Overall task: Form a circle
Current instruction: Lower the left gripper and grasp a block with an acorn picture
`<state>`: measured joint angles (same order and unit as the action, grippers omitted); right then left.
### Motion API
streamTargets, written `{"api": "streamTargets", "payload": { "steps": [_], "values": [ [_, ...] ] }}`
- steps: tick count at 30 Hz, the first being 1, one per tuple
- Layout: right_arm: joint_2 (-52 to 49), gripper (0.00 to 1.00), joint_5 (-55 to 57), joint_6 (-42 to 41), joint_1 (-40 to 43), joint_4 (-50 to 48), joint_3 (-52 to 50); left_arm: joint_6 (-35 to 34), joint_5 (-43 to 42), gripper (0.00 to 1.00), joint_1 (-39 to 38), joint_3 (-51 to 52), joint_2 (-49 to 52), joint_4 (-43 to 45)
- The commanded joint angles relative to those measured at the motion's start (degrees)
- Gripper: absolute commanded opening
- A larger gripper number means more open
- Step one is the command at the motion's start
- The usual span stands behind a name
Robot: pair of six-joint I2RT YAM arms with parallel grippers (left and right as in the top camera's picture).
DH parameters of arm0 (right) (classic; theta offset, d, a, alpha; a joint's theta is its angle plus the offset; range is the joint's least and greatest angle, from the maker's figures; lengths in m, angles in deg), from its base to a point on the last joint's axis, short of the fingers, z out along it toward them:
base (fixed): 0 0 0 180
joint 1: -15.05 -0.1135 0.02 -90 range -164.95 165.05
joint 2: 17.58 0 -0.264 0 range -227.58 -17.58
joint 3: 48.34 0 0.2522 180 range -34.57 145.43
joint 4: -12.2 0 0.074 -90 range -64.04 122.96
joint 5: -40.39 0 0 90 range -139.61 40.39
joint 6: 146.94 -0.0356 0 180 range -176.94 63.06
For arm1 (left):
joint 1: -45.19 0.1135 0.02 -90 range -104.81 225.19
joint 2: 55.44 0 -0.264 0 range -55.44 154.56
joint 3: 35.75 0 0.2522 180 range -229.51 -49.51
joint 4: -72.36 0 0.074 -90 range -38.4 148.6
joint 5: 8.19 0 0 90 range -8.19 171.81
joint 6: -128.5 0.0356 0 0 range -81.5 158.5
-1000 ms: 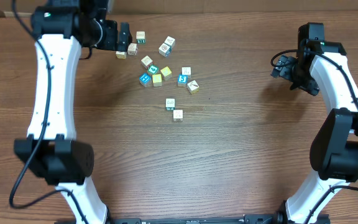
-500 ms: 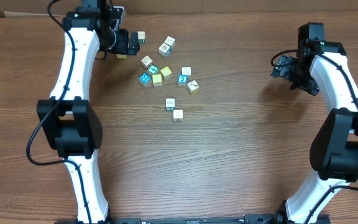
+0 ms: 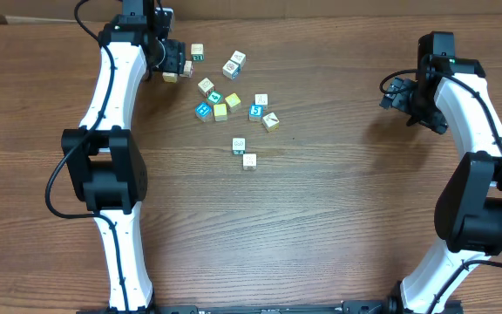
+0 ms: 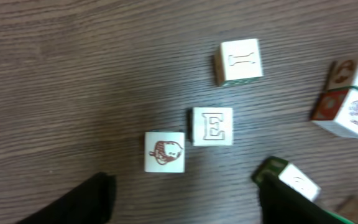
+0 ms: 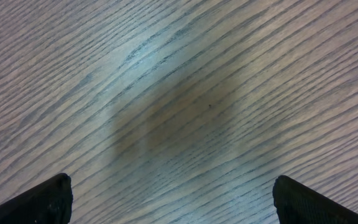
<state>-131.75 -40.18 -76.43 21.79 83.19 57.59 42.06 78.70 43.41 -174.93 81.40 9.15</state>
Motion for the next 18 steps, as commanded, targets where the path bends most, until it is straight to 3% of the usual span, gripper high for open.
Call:
{"api": "streamTargets", "payload": {
  "steps": [1, 4, 9, 18],
  "values": [
    [1.4, 1.00, 0.6, 0.1, 0.1, -0.1, 1.2, 0.7, 4.4, 0.64, 0.0, -1.3, 3.5, 0.4],
    [1.4, 1.00, 0.6, 0.1, 0.1, -0.1, 1.2, 0.8, 4.7, 0.60, -0.1, -1.3, 5.4, 1.0],
    [1.4, 1.00, 0.6, 0.1, 0.1, -0.1, 1.2, 0.8, 4.8, 0.44, 0.0, -1.3, 7.3, 2.9],
    [1.4, 1.00, 0.6, 0.1, 0.1, -0.1, 1.2, 0.8, 4.8, 0.50, 0.0, -1.0, 7.5, 6.3]
  ]
}}
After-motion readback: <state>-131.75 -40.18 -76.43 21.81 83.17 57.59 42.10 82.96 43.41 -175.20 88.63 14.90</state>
